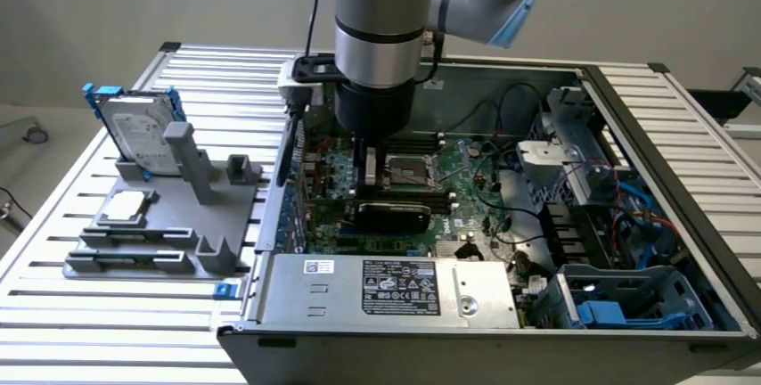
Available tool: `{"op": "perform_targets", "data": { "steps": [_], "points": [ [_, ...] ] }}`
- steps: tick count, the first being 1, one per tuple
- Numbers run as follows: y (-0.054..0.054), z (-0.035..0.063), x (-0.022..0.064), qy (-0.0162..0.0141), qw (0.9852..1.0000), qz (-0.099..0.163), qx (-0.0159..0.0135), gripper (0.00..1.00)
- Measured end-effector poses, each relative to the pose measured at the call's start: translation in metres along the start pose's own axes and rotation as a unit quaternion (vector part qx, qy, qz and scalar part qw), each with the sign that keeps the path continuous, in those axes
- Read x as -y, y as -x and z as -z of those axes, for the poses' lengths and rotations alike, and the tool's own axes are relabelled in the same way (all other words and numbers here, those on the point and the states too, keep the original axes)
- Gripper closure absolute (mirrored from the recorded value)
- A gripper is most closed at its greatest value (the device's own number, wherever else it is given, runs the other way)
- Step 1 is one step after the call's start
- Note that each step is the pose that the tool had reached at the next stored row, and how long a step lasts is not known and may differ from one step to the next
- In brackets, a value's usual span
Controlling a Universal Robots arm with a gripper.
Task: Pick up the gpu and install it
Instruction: 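Press down on the gpu until it lock into place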
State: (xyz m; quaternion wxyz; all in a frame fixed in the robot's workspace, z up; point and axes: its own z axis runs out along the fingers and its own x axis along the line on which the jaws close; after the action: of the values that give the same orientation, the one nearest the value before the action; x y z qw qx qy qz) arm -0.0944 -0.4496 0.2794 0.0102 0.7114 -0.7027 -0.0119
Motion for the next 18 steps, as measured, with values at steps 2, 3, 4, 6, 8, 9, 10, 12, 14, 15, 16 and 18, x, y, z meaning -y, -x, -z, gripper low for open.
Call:
{"op": "perform_targets", "data": {
  "steps": [2, 3, 4, 6, 8, 9, 10, 12, 14, 15, 16, 18],
  "points": [
    [0.0, 0.0049, -0.0002, 0.0004, 1.0, 0.0, 0.0, 0.89],
    [0.0, 0.0057, -0.0006, 0.0006, 1.0, 0.0, 0.0, 0.89],
    [0.0, 0.0059, -0.0012, 0.001, 1.0, 0.0, 0.0001, 0.89],
    [0.0, 0.0059, -0.0031, 0.0028, 1.0, 0.0, -0.0005, 0.89],
    [-0.001, 0.0059, -0.0053, 0.0051, 1.0, 0.0, -0.0024, 0.89],
    [-0.001, 0.006, -0.0064, 0.0063, 1.0, 0.0, -0.0037, 0.89],
    [-0.001, 0.0059, -0.0075, 0.0075, 1.0, 0.0, -0.005, 0.89],
    [-0.001, 0.0058, -0.0096, 0.0103, 0.9999, 0.0, -0.0076, 0.89],
    [-0.001, 0.0058, -0.0115, 0.0133, 0.9999, 0.0, -0.0102, 0.89],
    [-0.001, 0.0058, -0.0124, 0.0147, 0.9998, 0.0, -0.0115, 0.89],
    [-0.001, 0.0057, -0.0133, 0.0161, 0.9998, 0.0, -0.0132, 0.89],
    [-0.002, 0.0056, -0.0151, 0.0187, 0.9997, -0.001, -0.0175, 0.89]
  ]
}}
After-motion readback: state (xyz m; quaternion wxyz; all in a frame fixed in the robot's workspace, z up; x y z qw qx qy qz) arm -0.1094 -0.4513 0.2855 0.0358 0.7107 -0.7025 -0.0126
